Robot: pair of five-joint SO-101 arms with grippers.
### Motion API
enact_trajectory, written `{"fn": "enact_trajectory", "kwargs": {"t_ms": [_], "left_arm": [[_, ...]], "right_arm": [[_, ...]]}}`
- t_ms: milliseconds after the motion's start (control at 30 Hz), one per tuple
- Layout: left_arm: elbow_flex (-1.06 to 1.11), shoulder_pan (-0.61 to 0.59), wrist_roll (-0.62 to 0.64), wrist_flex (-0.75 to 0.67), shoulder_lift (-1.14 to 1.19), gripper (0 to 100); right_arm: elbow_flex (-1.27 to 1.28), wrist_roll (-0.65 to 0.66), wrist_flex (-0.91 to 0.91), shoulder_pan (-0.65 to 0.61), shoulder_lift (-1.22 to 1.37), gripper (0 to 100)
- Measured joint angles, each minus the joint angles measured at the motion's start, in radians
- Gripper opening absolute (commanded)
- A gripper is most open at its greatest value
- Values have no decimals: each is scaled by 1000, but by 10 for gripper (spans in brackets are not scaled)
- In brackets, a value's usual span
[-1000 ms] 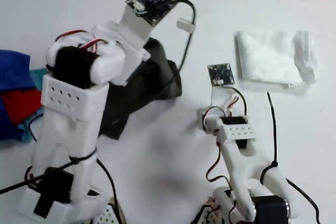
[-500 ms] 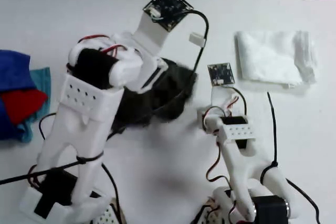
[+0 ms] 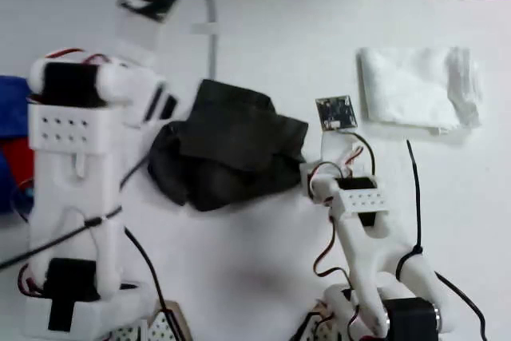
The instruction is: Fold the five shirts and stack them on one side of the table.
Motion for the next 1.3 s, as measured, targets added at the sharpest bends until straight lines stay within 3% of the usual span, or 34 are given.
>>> {"fn": "enact_trajectory", "kwargs": {"t_ms": [133,333,467,933,1100,1300], "left_arm": [[213,-14,0,-20,0,199],[618,-9,48,-227,0,200],[749,-9,121,-338,0,203],[1000,-6,163,-695,0,203],[1003,48,164,-736,6,203],[956,130,164,-724,189,200]], "right_arm": [[0,0,0,0,0,262],[0,0,0,0,0,262],[0,0,0,0,0,262],[0,0,0,0,0,262],[0,0,0,0,0,262],[0,0,0,0,0,262]]}}
